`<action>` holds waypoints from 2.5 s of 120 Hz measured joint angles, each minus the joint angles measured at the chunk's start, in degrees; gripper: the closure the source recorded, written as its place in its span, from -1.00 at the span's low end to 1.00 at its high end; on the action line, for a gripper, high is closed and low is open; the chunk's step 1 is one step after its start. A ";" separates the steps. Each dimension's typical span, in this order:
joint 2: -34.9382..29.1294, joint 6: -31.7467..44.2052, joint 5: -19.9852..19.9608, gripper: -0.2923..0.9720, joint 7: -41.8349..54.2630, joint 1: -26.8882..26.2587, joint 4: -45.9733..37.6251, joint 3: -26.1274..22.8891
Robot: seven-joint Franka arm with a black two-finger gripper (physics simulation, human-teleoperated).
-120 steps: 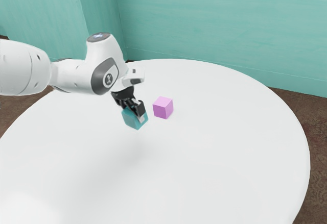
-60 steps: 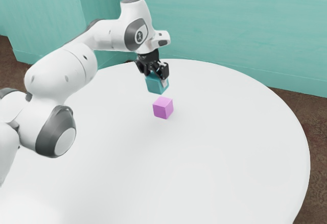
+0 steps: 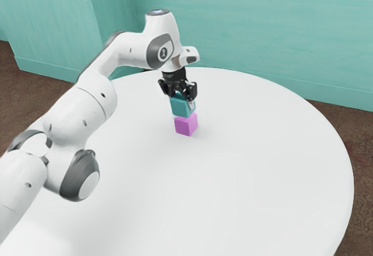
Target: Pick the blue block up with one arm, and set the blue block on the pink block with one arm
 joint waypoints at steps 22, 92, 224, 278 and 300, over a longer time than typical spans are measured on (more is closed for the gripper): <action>2.52 5.49 0.79 0.03 1.96 1.21 1.44 -1.61; 4.69 10.12 1.10 0.00 6.87 2.72 1.46 -4.28; 4.98 7.07 1.49 0.01 4.77 3.05 3.20 -4.62; 4.21 6.53 1.01 -0.42 4.22 2.92 3.66 -4.99; -12.80 4.19 2.98 -0.47 4.14 -0.25 -16.33 -3.60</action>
